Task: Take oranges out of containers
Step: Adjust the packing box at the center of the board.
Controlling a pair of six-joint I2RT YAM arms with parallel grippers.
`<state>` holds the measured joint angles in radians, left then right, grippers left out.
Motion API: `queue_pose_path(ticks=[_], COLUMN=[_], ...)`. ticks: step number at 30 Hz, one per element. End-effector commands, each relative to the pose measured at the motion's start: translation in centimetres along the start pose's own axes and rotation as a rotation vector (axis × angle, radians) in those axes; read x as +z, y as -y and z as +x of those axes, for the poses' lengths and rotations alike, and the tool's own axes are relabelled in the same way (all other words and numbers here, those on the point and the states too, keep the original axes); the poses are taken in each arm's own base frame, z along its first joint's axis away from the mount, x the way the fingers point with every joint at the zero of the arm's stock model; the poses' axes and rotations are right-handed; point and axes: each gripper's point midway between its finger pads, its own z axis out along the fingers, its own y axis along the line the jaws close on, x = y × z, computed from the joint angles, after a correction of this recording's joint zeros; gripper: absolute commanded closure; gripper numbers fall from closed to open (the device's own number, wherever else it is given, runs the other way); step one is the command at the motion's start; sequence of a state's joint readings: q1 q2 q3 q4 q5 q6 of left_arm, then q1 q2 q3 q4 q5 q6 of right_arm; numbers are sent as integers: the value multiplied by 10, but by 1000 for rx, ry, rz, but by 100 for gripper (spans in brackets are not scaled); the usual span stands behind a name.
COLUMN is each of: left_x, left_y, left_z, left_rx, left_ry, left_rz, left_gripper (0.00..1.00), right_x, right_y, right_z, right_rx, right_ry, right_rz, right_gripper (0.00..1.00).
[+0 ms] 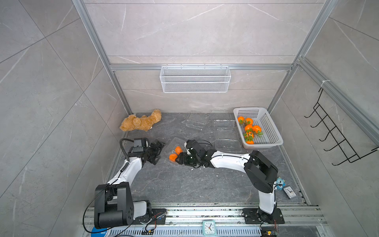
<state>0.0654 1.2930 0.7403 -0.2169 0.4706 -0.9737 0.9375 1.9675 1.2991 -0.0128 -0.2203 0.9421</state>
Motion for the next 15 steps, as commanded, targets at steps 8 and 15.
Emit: queue_pose_path(ticks=[8, 15], left_x=[-20, -11], left_y=[-6, -23], left_z=[5, 21], left_rx=[14, -94], left_ry=[24, 14], left_rz=[3, 66], left_gripper=[1, 1], right_x=[-59, -21], right_y=[9, 10], right_z=[-88, -120], right_rx=[-275, -446], right_ry=[121, 70], right_rz=[207, 264], right_gripper=[9, 0])
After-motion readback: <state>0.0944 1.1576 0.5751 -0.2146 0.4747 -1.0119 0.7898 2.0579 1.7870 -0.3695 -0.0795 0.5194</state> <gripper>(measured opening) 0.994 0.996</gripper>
